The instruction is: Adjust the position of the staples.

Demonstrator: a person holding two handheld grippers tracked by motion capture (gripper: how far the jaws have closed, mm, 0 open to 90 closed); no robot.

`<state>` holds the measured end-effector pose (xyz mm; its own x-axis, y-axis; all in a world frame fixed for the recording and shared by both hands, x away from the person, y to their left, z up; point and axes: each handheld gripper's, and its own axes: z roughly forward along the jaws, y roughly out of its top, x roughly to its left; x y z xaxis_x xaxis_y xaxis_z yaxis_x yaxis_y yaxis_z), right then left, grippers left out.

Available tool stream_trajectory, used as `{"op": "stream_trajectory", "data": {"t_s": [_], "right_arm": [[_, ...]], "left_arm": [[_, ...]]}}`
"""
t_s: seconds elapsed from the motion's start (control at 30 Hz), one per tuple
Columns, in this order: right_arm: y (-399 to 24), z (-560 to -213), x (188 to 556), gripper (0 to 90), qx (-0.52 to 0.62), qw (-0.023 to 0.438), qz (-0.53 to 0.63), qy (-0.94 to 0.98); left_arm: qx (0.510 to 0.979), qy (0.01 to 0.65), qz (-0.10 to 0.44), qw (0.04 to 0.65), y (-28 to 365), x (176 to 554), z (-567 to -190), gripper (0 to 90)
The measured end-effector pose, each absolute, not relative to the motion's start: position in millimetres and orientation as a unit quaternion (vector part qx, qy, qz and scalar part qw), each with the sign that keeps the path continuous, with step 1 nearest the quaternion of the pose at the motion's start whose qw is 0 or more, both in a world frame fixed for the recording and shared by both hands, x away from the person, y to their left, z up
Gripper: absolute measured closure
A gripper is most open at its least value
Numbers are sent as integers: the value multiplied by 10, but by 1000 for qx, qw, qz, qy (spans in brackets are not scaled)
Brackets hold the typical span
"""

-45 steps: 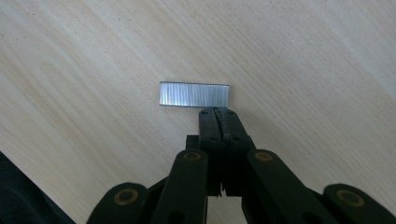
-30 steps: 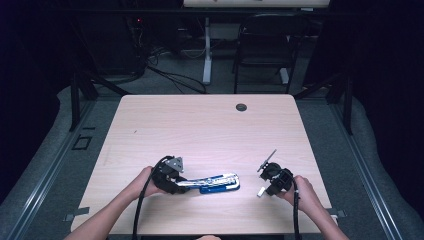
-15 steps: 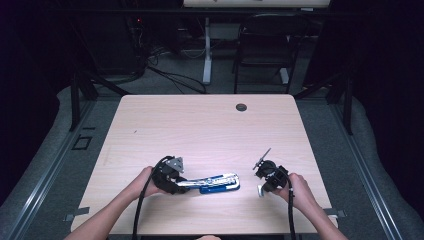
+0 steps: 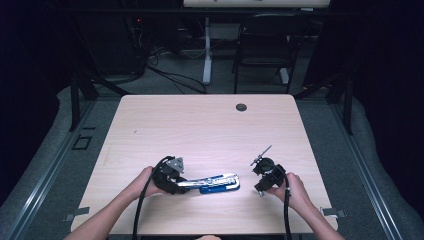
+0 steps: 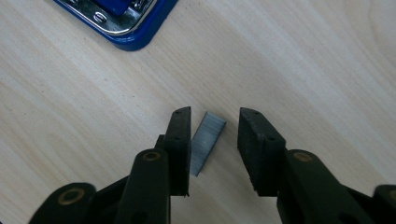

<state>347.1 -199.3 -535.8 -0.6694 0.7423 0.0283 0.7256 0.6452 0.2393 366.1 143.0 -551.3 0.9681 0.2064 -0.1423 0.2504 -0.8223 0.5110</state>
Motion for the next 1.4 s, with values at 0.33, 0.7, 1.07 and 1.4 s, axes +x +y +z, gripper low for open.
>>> {"op": "stream_trajectory", "data": {"t_s": [0.33,0.7,1.07,1.4], "right_arm": [[-2012,-5401,3446,659,389,32,89,917],[-2053,-5374,3456,695,408,26,125,904],[-2019,-5408,3481,752,406,27,127,905],[-1998,-5422,3503,757,427,24,142,893]], "left_arm": [[955,118,-42,270,1427,3664,-5515,639],[955,121,-38,269,1421,3658,-5521,639],[955,119,-38,268,1419,3661,-5522,639],[957,119,-36,263,1415,3661,-5522,639]]}}
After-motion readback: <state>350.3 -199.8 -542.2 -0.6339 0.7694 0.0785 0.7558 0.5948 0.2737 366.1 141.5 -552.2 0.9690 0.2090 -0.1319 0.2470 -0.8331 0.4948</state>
